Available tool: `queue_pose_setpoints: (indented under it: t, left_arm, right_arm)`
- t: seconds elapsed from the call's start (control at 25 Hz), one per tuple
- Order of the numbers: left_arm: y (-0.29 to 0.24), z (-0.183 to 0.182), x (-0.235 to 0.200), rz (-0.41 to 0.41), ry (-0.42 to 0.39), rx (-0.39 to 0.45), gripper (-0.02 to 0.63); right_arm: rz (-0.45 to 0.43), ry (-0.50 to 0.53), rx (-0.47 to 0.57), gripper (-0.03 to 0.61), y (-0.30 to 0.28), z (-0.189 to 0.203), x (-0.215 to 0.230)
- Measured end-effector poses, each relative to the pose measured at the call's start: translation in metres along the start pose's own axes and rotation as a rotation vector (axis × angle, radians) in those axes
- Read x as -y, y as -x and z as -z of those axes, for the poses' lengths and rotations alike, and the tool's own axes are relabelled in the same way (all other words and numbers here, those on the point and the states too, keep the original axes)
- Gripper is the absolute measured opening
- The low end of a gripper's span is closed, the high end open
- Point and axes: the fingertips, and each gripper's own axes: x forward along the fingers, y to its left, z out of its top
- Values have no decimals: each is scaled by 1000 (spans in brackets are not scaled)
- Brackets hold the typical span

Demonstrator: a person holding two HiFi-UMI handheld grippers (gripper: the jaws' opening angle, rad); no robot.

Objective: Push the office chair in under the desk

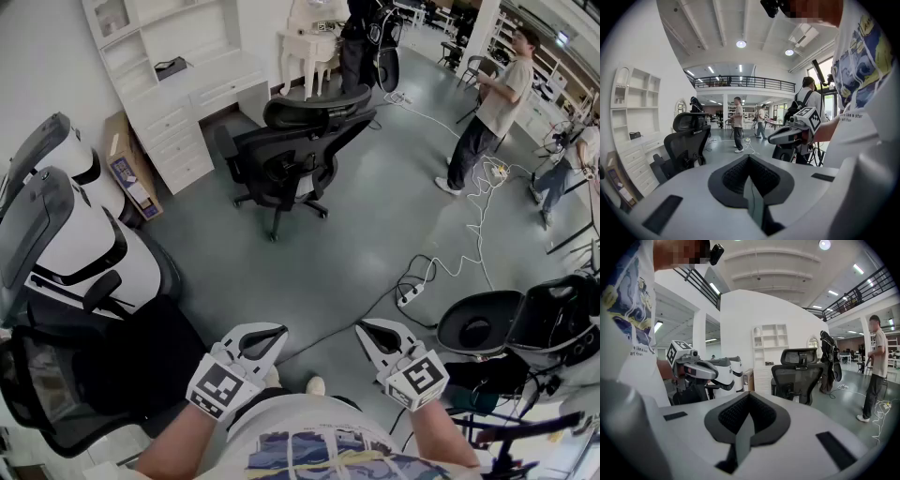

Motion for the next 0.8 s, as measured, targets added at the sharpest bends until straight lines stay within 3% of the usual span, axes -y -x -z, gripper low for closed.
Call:
queue_pose_setpoints:
  t: [0.48, 0.8]
  left_arm:
    - [-24, -3, 4, -58, 21, -31, 14]
    - [-54, -7, -66, -45, 6, -4, 14]
  right_arm:
    - [-6, -9, -4, 25, 7, 11, 35]
    - [43, -41, -49, 25, -41, 13, 84]
